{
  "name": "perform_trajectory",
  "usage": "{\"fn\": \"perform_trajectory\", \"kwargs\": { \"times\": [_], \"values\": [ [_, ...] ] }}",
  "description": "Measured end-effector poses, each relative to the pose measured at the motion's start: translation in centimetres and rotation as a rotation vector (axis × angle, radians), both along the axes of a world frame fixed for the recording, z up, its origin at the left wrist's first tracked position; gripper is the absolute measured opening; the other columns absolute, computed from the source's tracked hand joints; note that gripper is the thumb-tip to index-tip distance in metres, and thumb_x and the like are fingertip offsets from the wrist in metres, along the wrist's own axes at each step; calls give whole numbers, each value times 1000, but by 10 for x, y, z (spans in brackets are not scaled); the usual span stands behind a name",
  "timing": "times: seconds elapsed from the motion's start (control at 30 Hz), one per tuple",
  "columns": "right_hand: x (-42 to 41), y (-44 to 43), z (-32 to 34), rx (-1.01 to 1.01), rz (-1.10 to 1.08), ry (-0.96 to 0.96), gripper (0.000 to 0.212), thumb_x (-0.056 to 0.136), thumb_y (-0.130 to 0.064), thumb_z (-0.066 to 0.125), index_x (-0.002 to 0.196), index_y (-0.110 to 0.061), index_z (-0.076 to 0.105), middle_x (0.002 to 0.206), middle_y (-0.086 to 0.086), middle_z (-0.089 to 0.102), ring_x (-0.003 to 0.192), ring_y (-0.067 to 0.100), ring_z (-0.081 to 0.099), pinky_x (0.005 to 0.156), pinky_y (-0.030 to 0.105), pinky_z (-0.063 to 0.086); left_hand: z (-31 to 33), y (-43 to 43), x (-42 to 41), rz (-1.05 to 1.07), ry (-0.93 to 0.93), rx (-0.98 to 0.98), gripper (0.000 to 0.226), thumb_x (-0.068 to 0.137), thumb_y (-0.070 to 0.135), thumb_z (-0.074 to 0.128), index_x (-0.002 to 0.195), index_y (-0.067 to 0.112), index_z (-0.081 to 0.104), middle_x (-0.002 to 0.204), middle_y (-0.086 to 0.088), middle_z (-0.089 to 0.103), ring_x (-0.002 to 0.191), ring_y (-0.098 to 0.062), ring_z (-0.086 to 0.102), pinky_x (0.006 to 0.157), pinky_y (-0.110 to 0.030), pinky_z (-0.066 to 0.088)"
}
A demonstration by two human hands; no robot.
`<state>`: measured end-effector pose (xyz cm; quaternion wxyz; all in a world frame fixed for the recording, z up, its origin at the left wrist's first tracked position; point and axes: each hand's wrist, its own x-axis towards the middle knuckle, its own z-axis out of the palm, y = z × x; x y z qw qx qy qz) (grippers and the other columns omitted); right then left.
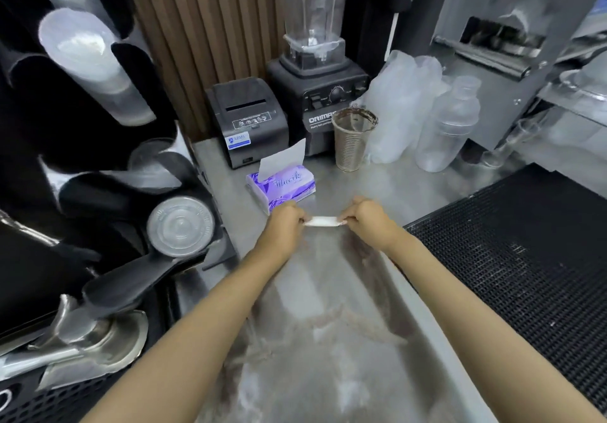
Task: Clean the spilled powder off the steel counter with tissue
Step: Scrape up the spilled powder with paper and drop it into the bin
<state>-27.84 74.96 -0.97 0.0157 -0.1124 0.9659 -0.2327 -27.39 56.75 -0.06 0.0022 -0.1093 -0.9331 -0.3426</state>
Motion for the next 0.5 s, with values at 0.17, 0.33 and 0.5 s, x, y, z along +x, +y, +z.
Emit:
{"fn": "perform_trajectory", "kwargs": {
  "times": [0.17, 0.33, 0.5],
  "values": [
    [-8, 5, -4, 118, 22, 7, 21, 84, 2, 50, 97, 7, 66, 84, 14, 44, 87, 32, 52, 66, 31, 31, -9, 15, -3, -153, -6, -69, 35, 71, 18, 36, 84, 0, 63, 72, 14, 43, 66, 11, 44, 63, -6, 37],
    [46, 8, -4, 84, 78, -8, 25, 78, 4, 44, 87, 2, 68, 78, 19, 56, 79, 32, 59, 69, 34, 40, -17, 11, 38, -126, 37, -177, 23, 79, 18, 54, 60, 16, 40, 67, 1, 38, 62, -13, 36, 56, -25, 27],
    [142, -9, 12, 124, 228, 78, 7, 59, -17, 67, 56, -23, 66, 58, -10, 51, 52, 5, 50, 60, 13, 35, -45, -22, 113, -332, 88, -176, 19, 86, 19, 47, 75, 11, 61, 79, 1, 53, 78, -9, 42, 71, -28, 43]
  ]
}}
